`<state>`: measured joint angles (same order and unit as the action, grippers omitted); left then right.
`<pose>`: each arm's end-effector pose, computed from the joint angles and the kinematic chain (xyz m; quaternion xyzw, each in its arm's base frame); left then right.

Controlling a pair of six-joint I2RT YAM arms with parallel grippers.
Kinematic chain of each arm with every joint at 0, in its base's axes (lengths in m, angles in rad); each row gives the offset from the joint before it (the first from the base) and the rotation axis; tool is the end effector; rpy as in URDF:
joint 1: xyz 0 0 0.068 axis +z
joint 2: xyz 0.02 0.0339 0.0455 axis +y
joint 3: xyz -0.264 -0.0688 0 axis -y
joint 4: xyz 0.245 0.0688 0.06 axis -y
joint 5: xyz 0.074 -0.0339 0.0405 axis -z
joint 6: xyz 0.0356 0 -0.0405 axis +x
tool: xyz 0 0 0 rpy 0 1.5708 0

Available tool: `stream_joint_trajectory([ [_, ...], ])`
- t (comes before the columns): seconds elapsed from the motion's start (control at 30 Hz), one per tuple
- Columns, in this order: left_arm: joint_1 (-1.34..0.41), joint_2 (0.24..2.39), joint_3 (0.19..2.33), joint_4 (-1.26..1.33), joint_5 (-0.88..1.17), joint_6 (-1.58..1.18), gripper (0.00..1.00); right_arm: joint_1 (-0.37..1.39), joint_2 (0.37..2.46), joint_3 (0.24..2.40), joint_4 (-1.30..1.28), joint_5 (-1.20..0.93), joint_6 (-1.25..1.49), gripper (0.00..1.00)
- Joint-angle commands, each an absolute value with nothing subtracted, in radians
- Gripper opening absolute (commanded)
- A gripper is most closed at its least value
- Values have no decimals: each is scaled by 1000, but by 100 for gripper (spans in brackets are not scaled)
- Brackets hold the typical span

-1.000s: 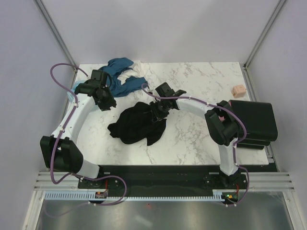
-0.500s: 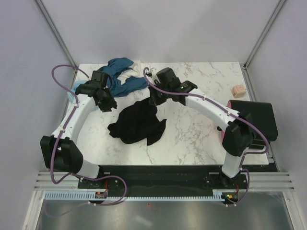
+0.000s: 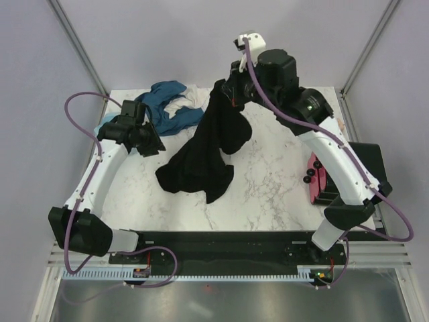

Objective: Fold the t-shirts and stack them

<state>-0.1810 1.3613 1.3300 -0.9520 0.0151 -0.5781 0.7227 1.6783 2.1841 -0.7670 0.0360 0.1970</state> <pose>0.2681 -0.0496 0.3328 -0.1867 0.9388 -0.1140 0.2662 0.2554 0.2235 0.5189 -0.1955 0.7687 0.2574 0.5520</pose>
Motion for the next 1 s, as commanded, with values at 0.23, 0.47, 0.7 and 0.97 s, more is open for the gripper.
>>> stream_joint_trajectory([
  [0.23,-186,1258,1365,-974,196,-534,41,756,1611,2462,-828,166,204,0],
  [0.47,-190,1192,1378,-1015,166,-537,44,781,1539,2457,-822,244,192,0],
  [0.7,-294,1181,1325,-1002,278,-552,48,781,1542,2384,-874,284,166,0],
  [0.97,-582,1189,1293,-965,235,-617,54,781,1618,2418,-933,281,127,0],
])
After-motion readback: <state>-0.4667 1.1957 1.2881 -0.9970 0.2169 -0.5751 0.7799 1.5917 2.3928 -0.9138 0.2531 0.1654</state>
